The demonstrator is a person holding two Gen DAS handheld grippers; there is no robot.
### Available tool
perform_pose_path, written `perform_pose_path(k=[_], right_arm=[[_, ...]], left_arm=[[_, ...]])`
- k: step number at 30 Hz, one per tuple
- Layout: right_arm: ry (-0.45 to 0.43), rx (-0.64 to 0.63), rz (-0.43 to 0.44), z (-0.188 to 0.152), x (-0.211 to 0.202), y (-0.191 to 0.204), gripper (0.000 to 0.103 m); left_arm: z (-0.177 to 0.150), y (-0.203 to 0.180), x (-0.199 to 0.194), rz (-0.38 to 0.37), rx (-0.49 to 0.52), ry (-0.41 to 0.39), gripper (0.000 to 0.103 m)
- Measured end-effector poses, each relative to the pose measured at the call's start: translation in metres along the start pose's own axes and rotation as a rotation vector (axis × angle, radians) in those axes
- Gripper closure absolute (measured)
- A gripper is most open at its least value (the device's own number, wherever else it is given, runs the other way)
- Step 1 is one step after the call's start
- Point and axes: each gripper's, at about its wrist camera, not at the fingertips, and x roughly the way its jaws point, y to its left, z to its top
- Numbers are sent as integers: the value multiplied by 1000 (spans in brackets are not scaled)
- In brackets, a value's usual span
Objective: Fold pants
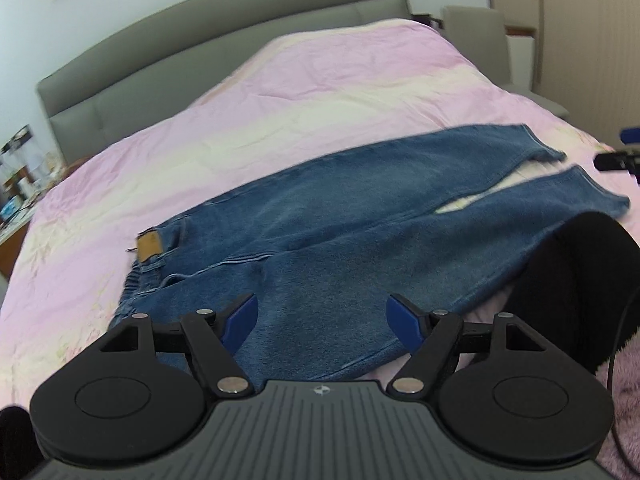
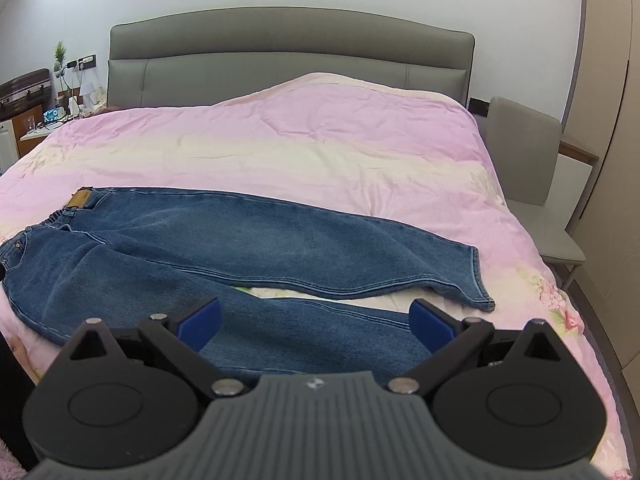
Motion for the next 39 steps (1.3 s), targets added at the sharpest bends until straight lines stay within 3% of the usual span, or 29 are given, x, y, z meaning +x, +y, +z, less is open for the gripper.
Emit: perform_pose_path(k=[7, 11, 14, 20, 25, 26, 28, 29, 30, 32, 36, 39], right_arm=[[84, -63, -66, -12, 20, -54, 30], [158, -160, -82, -29, 41, -86, 47], [249, -220, -50, -50, 61, -109, 54], [386, -295, 14, -93, 94, -135, 54], [398, -319, -14, -107, 114, -142, 59], [402, -329, -22, -108, 117, -141, 67], [403, -349, -24, -107, 118, -139, 80], [399, -354, -22, -105, 117, -137, 86], [391, -358, -32, -102, 114, -136, 88], [361, -362, -51, -93, 107, -133, 92], [290, -348, -87, -65, 89, -130, 95], [221, -330, -114, -38, 75, -131, 99]], left_arm=[[0, -26, 38, -148, 161, 78, 21], [-2, -42, 66, -201, 233, 141, 21], [-7, -53, 87, -216, 275, 188, 21], [-23, -68, 124, -204, 367, 296, 21], [-32, -78, 150, -166, 407, 366, 25], [-33, -80, 155, -161, 403, 378, 28], [-35, -82, 164, -147, 388, 402, 45], [-35, -82, 166, -134, 382, 403, 62], [-35, -82, 166, -122, 372, 398, 72], [-34, -77, 162, -125, 333, 366, 82], [-24, -60, 140, -101, 262, 269, 91], [-9, -44, 113, -61, 230, 178, 91]])
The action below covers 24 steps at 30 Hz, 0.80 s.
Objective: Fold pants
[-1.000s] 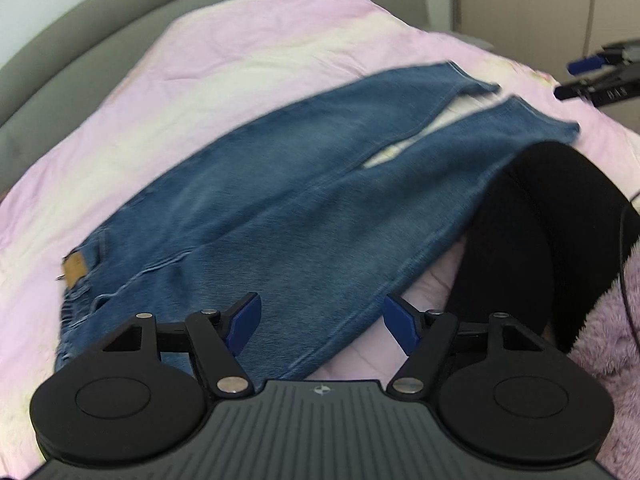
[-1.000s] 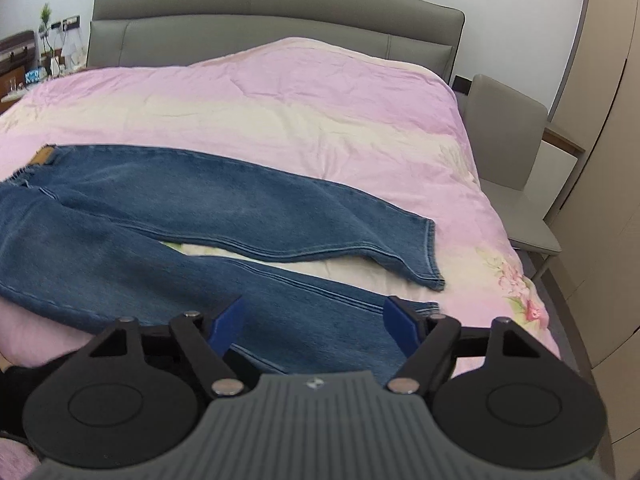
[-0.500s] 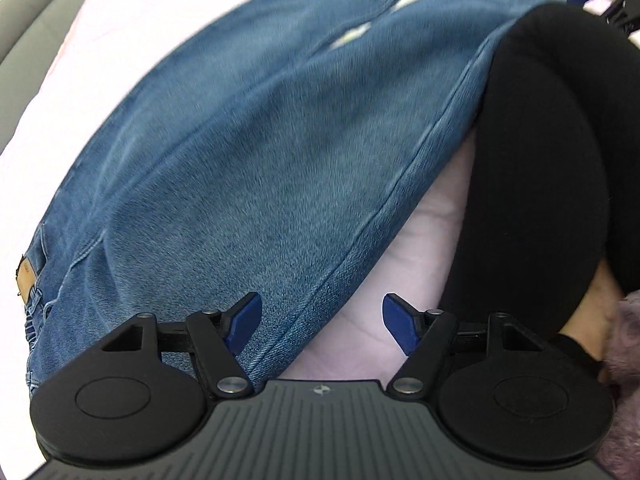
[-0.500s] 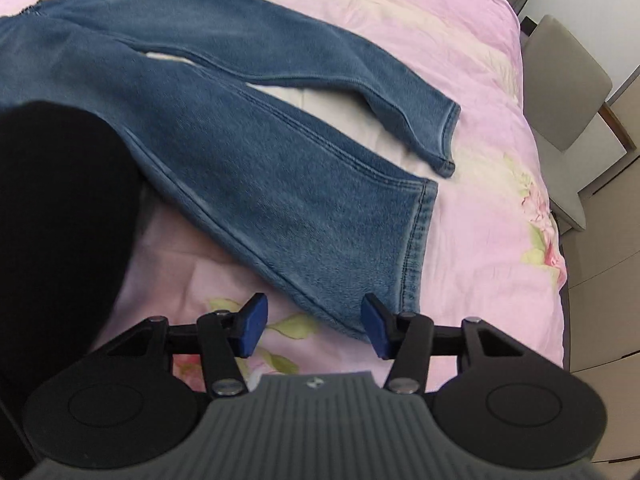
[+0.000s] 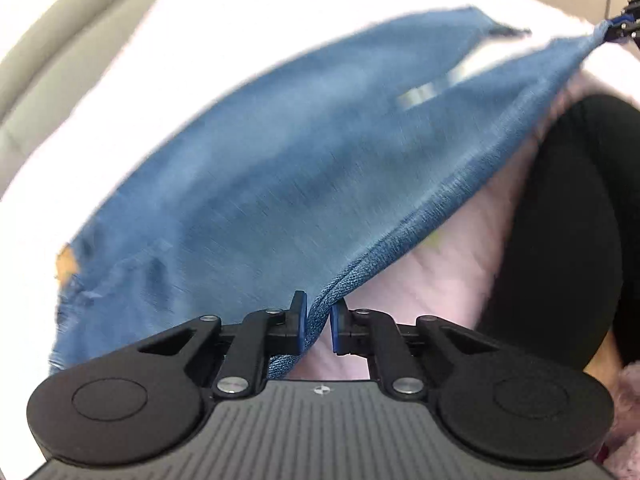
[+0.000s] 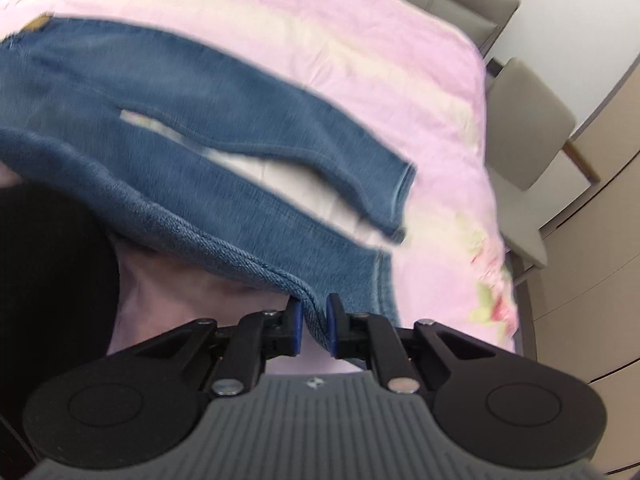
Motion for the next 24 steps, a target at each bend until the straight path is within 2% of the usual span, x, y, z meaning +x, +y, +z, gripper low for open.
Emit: perform_pose_path(k=[5, 9, 15, 19, 24], right_arm=[[-95, -32, -61, 47, -32, -12, 102], [-96, -69, -83, 84, -23, -21, 102], [-4, -36, -32, 124, 39, -44, 102], [51, -23, -16, 146, 88, -56, 102], [111, -26, 5, 174, 163, -67, 102]], left_arm=[[30, 40, -44, 67, -76, -139, 92], [71, 70, -45, 104, -99, -187, 93], [125, 101, 0, 93, -87, -148, 94], [150, 91, 33, 113, -53, -118, 95], [175, 111, 82, 93, -92, -69, 95]])
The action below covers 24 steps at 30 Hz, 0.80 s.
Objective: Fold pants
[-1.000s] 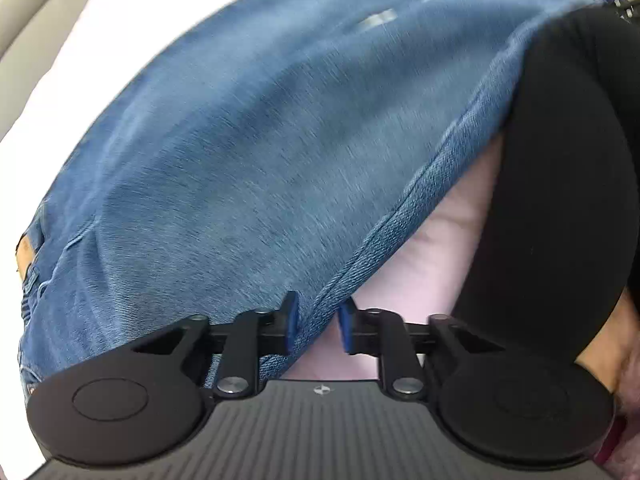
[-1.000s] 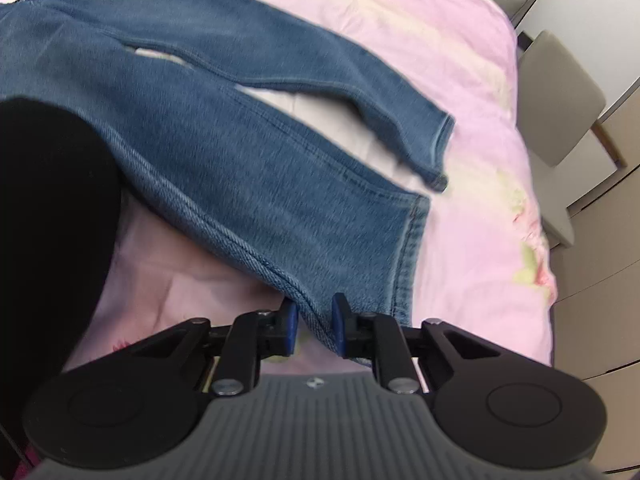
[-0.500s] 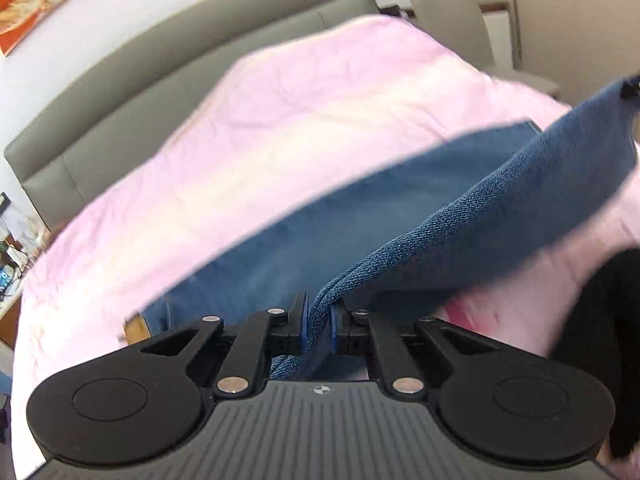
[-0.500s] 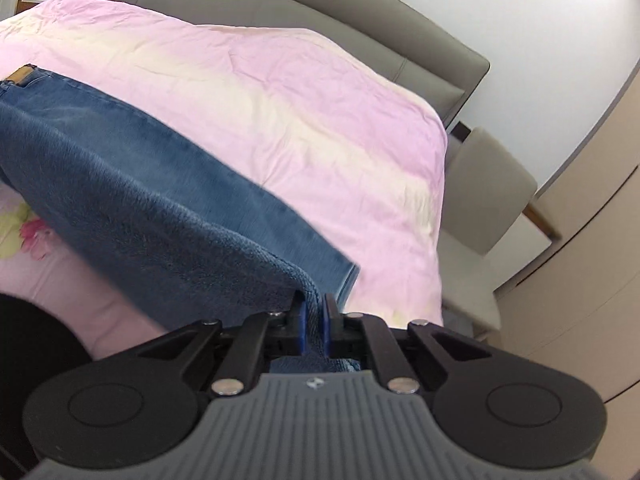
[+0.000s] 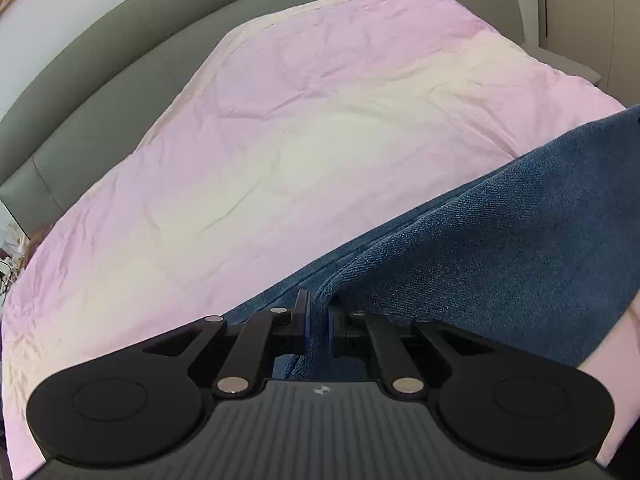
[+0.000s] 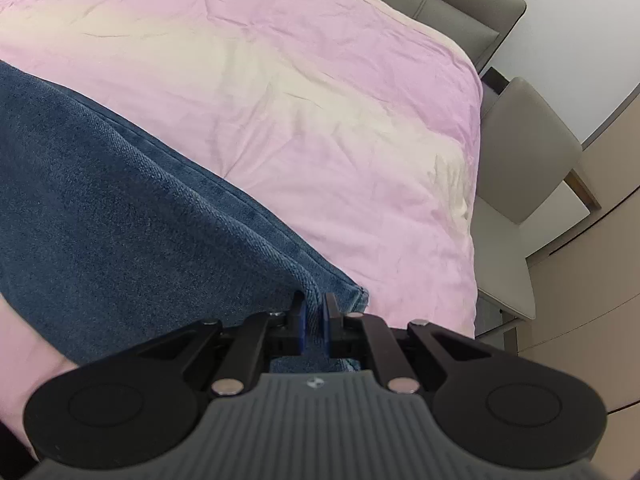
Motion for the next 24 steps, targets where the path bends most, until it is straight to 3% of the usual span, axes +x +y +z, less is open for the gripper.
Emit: perform_pose_path(k=[9, 15, 19, 20, 23, 24], right_arm=[[126, 18, 68, 26, 112, -8, 102], [139, 51, 115, 21, 145, -8, 101], [114, 106, 140, 15, 142, -16, 100], [100, 127, 150, 13, 136, -21, 93], [45, 209, 113, 4, 111, -41, 50], [40, 238, 119, -1, 105, -50, 52]], left_arm=[[35, -8, 107, -27, -4, 107, 95], [33, -9, 155, -38, -39, 172, 94], [26, -12, 156, -18, -48, 170, 90], [25, -11, 156, -10, -49, 169, 84], [24, -11, 147, 14, -33, 164, 73], [25, -12, 143, 15, -23, 163, 71]])
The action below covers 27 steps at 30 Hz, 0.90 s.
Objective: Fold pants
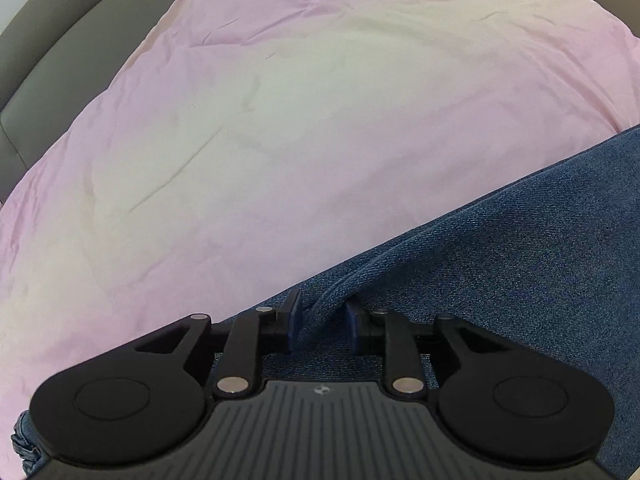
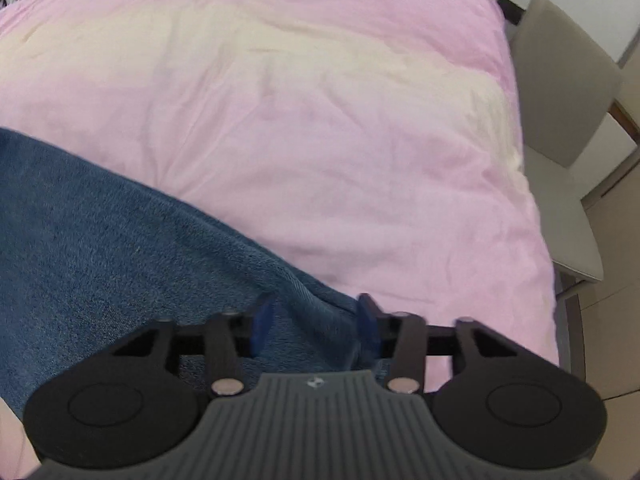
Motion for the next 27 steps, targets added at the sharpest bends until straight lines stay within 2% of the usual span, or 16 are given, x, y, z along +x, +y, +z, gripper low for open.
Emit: perform_pose_path(k=[1, 3, 6, 8, 10, 12, 14, 17, 18, 19, 21, 24, 27], right_arm=[[4, 36, 2, -4, -5, -10, 52], [17, 136, -3, -14, -12, -31, 52], [47, 280, 30, -34, -9, -58, 59], [43, 361, 65, -46, -2, -68, 66], [23, 429, 124, -53, 5, -71, 68], [-8, 463, 156, -50, 15, -63, 68], [-35, 462, 153, -48, 22, -58, 68], [-13, 510, 131, -45, 44, -59, 68], [-10, 529, 130, -46, 47, -59, 70], [-11, 537, 145, -45, 47, -58, 80], [-25, 492, 103, -40, 37, -51, 93], [-76, 364, -52, -26, 12, -34, 101], [-55, 395, -115, -14, 15, -37, 103]], left_arm=[[-1, 0, -6, 4, 4, -10, 67], [-2, -1, -19, 14, 6, -47, 52], [-7, -3, -41, -10, -27, -75, 51], [-13, -6, -54, -34, -45, -78, 51], [-21, -14, -67, -52, -43, -80, 51], [-29, -20, -74, -60, -42, -73, 51], [-40, -24, -77, -73, -64, -59, 51], [-51, -23, -75, -99, -112, -30, 51], [-56, -23, -76, -106, -124, -20, 51], [-61, -24, -75, -108, -136, -13, 51], [-68, -23, -75, -111, -158, -2, 52], [-77, -25, -75, -129, -188, 1, 51], [-81, -27, -81, -152, -205, -14, 51]])
